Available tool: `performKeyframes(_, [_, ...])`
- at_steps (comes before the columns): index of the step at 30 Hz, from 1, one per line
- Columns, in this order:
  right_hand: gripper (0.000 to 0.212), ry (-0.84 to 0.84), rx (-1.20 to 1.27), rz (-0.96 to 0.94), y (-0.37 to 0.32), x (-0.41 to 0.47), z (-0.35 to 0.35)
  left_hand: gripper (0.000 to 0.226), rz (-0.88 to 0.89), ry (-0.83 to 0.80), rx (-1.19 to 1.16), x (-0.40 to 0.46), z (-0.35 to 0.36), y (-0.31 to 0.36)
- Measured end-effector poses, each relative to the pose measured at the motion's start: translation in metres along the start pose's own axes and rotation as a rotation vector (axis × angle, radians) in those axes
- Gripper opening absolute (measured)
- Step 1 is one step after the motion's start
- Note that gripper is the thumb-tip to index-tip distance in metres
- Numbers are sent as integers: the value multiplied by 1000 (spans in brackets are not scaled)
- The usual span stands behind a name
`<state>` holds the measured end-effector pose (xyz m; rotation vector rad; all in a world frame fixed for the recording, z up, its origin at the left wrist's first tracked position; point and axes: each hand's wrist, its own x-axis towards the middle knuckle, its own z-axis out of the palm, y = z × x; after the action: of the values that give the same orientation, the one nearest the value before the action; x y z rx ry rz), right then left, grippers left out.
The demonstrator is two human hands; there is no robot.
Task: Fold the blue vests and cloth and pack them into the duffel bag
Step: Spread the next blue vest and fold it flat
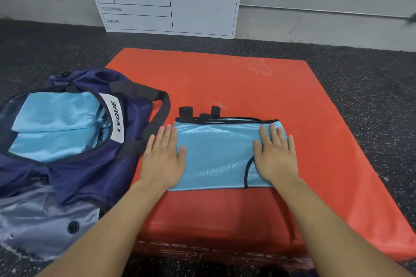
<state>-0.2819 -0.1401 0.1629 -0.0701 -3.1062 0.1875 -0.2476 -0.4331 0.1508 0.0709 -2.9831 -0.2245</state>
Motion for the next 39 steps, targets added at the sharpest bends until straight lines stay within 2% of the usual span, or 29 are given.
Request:
performKeyframes(2, [75,41,14,-22,-10,-4,0,74,2,55,21,-2,-3,2])
performKeyframes(4, [77,39,63,-178,-35,-12,0,66,62,101,6,-8,-2,21])
performKeyframes(6, [73,13,84,-368,-62,-24,4,62,169,94,-39,-16,5,46])
performKeyframes(8, [74,-43,50,-434,-76,-29,8,64,215,43,-41,-21,10,59])
performKeyframes(11, [75,-42,82,-312,-63,-14,7,73,145,-20,-40,-18,7,54])
performKeyframes(15, [65,-14,119,-196,-38,9,1,78,65,-25,-52,-14,1,41])
performKeyframes(21, [40,-66,280,-439,-52,19,-4,77,156,-29,-73,-24,-3,30])
performKeyframes(29, [59,-172,101,-237,-64,31,-2,77,178,-91,-93,-40,-23,36])
performKeyframes(34, [59,-192,110,-126,-55,35,-5,79,186,-116,-89,-50,-30,35])
performKeyframes(36, [55,-137,138,-161,-48,34,-5,80,188,-131,-97,-53,-32,33])
performKeyframes(39, [41,-23,233,-327,-36,31,-3,81,181,-146,-95,-54,-35,33])
